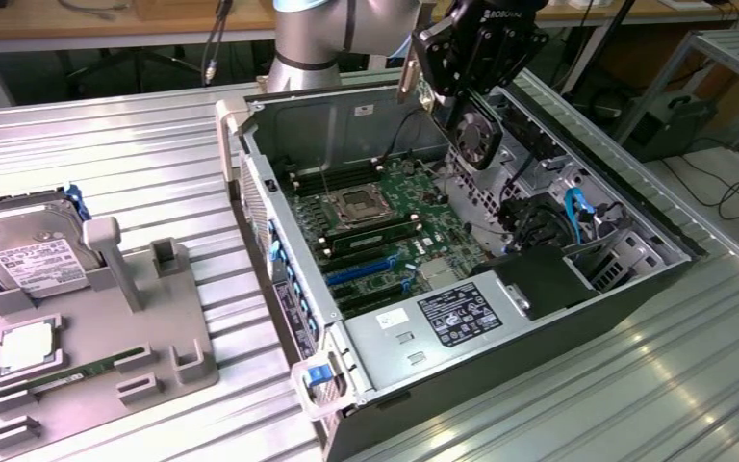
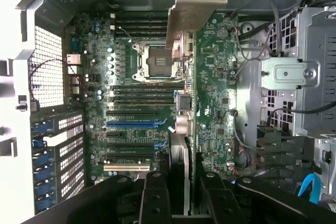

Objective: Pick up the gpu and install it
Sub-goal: 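Pick up the gpu and move the gpu toward the slot, then insert the gpu into the slot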

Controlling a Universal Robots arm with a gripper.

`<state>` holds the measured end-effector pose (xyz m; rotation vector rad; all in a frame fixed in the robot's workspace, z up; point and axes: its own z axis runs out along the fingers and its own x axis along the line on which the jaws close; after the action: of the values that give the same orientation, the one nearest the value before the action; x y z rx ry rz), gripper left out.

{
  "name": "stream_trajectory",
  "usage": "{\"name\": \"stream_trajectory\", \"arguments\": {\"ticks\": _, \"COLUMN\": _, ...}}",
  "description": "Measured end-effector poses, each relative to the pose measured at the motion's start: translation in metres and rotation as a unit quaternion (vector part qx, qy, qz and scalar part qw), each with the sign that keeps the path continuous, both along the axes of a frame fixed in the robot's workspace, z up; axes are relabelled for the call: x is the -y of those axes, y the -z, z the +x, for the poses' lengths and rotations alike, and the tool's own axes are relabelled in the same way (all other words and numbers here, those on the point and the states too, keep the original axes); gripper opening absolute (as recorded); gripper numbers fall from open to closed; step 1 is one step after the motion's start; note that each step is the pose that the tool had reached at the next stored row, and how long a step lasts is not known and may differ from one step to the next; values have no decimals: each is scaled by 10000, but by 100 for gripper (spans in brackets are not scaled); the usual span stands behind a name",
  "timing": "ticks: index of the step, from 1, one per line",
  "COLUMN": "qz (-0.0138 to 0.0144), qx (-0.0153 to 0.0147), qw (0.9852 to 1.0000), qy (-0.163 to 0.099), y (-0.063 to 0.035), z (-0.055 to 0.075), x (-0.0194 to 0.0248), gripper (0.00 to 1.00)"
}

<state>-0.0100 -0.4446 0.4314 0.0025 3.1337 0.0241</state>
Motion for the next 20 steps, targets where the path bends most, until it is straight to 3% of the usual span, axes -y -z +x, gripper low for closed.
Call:
{"name": "stream_trajectory", "arguments": {"ticks": 9, "qz": 0, "qx": 0, "qw": 10000, "qy": -38, "y": 0, "z": 0, "x": 0, "gripper": 27}}
{"name": "stream_trajectory", "arguments": {"ticks": 11, "qz": 0, "qx": 0, "qw": 9987, "qy": -504, "y": 1, "z": 0, "x": 0, "gripper": 27}}
{"name": "stream_trajectory", "arguments": {"ticks": 13, "qz": 0, "qx": 0, "qw": 9969, "qy": -792, "y": 3, "z": 0, "x": 0, "gripper": 27}}
{"name": "stream_trajectory", "arguments": {"ticks": 20, "qz": 0, "qx": 0, "qw": 9955, "qy": -950, "y": 4, "z": 0, "x": 1, "gripper": 27}}
